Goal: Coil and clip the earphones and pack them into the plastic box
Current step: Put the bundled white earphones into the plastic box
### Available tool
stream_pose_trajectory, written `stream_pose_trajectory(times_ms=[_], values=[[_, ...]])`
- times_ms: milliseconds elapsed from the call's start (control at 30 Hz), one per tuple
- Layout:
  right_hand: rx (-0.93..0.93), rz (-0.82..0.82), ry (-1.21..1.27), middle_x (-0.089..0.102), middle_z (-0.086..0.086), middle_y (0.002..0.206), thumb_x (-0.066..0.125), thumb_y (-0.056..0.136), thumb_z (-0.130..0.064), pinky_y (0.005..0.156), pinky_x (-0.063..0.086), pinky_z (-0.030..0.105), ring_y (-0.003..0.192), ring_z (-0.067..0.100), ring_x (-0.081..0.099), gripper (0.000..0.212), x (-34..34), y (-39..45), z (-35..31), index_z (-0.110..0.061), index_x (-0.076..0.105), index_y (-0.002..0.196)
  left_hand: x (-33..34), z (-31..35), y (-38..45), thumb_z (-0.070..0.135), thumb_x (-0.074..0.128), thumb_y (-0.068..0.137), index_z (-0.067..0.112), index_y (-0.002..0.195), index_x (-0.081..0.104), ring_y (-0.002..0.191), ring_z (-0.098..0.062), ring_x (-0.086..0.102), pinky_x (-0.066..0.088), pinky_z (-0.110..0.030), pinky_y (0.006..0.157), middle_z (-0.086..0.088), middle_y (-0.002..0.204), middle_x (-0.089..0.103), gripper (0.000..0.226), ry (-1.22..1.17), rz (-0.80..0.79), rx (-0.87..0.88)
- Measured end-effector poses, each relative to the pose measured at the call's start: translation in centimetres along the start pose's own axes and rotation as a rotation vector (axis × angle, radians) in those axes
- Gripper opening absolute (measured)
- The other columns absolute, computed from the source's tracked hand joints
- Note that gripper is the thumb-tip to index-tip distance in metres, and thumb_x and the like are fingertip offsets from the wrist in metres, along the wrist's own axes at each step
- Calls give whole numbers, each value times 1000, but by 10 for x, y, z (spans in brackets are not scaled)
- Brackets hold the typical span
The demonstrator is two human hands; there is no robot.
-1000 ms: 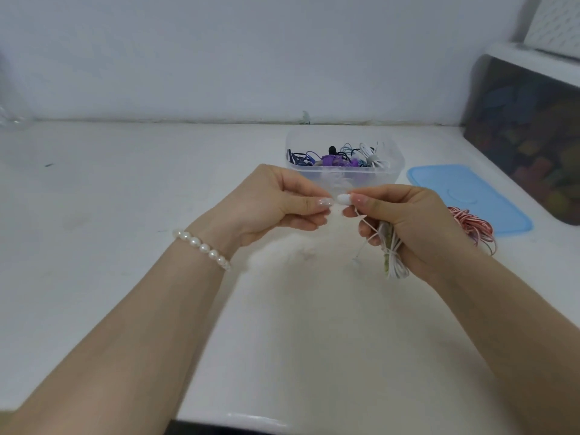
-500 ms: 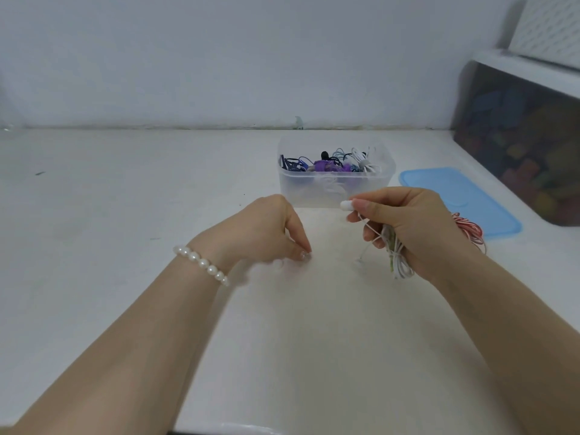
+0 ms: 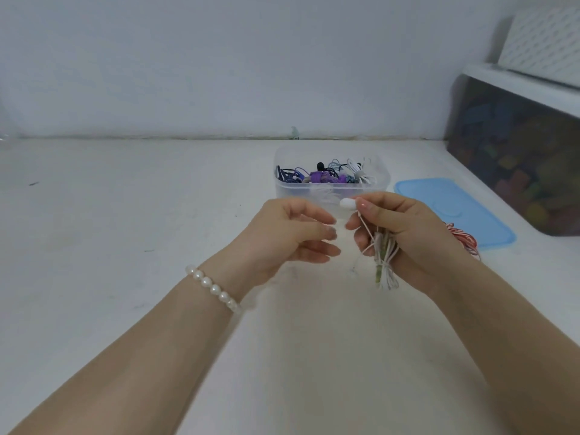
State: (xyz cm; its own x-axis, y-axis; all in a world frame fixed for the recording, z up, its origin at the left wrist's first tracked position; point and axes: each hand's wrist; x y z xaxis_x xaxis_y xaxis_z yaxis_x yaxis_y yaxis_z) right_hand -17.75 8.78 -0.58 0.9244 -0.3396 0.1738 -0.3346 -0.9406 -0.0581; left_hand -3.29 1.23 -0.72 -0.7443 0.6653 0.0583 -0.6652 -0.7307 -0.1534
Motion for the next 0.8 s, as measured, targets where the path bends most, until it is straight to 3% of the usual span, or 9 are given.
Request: stream_pose_trajectory(times_ms=[133,233,333,433,533,633,800], values=[[30,-58,196,62,2,57,57,71,-16,43,44,19,43,11,52,19,1,-2,-5,-8,63,87,8,-4,-1,-14,53,81,-2,78,67,51,-13,63,56,-23,54,-8,60,63,19,-104,-74,-48],[50,-81,344,59,0,58,54,76,-16,43,43,17,45,8,50,14,0,-2,-9,-11,58,88,13,-5,-1,-13,52,82,-8,81,66,51,-12,61,56,-22,55,-10,64,63,15,-143,-119,-92],[66,-91,483,56,-1,60,48,87,-17,44,43,17,46,7,49,6,-2,2,-8,-12,53,88,18,-5,-2,4,55,86,-6,84,64,53,-12,57,55,-22,56,-11,70,62,13,-141,-187,-148],[55,-56,548,54,-1,62,47,90,-17,45,43,17,47,7,48,7,-4,6,-6,-12,51,87,21,-5,-4,29,60,78,0,81,63,56,-13,56,53,-22,55,-9,71,61,30,-129,-272,-200],[24,-9,530,54,0,61,46,91,-14,46,44,18,48,8,49,5,-5,7,-5,-11,50,90,21,-8,-4,26,63,69,0,77,63,54,-10,55,51,-19,54,-11,73,59,27,-119,-295,-185],[1,44,450,55,2,58,46,91,-12,47,44,19,48,10,49,10,-3,5,-5,-8,54,95,19,-10,-2,11,61,82,-3,78,65,53,-8,55,51,-17,54,-10,73,60,15,-102,-256,-179],[-72,182,30,62,2,55,56,88,-11,49,44,24,49,14,52,8,-3,2,-3,-12,62,84,12,-8,3,12,63,78,0,81,68,52,-4,55,51,-15,55,-6,73,61,13,-61,-171,-113]])
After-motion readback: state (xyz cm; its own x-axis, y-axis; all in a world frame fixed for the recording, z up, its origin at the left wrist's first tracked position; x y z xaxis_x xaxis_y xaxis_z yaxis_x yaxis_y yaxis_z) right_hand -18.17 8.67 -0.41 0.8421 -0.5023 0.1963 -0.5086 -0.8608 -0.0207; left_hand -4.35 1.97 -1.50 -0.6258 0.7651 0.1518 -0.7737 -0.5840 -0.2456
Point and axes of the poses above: each hand's wrist, its own y-axis towards the middle knuckle, its own x-axis out of the palm, z = x × y
